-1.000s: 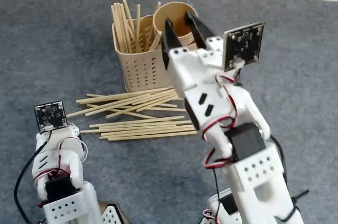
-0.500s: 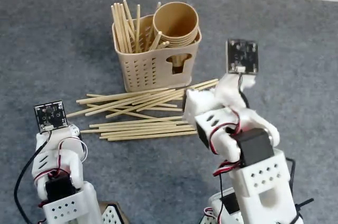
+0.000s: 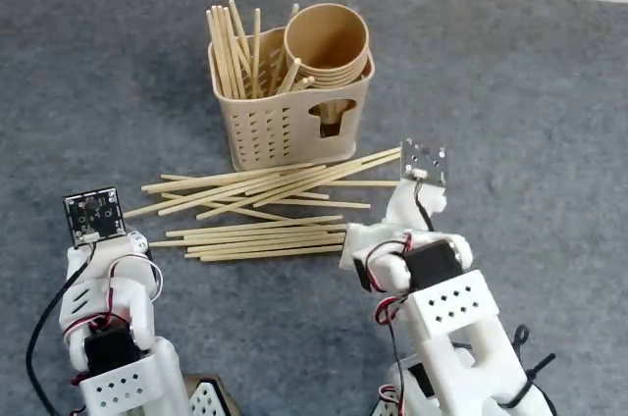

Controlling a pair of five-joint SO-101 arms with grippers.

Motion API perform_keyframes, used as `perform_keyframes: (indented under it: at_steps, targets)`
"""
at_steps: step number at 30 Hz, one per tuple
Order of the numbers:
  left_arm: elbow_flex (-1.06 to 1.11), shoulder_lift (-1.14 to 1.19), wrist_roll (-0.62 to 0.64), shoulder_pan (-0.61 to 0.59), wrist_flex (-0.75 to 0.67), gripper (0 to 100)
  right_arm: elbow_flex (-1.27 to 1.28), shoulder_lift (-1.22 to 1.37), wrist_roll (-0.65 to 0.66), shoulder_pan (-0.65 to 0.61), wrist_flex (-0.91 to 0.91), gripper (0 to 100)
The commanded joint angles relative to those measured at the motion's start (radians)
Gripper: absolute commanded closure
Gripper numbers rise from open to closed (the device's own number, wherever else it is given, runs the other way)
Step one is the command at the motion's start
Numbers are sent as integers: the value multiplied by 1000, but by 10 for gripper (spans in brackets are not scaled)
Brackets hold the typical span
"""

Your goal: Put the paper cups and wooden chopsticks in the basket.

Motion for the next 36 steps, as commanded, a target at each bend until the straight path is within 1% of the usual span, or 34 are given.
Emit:
perform_keyframes:
  at_steps: [1,4,8,10,16,18,21,27,32,36]
  targets:
    - [21,-7,-8,-7,-20,992,-27,91,-71,13,-31,836]
    - [21,-7,-8,-7,-20,992,-104,234,-109,19,-31,836]
    - [21,-7,-8,-7,-20,992,-213,410,-173,90,-59,836]
    - [21,-7,-8,-7,-20,992,-255,490,-178,113,-65,838]
    - [21,-7,-8,-7,-20,992,-349,673,-181,117,-64,838]
    - [21,-7,-8,-7,-20,992,-371,720,-192,117,-65,838]
    - [21,-7,-8,-7,-20,992,-410,774,-244,117,-65,838]
    - [21,-7,-8,-7,-20,992,-487,865,-250,117,-67,839]
    - [21,-7,-8,-7,-20,992,-492,952,-296,127,-133,839]
    - [21,-7,-8,-7,-20,992,-492,997,-298,145,-134,840]
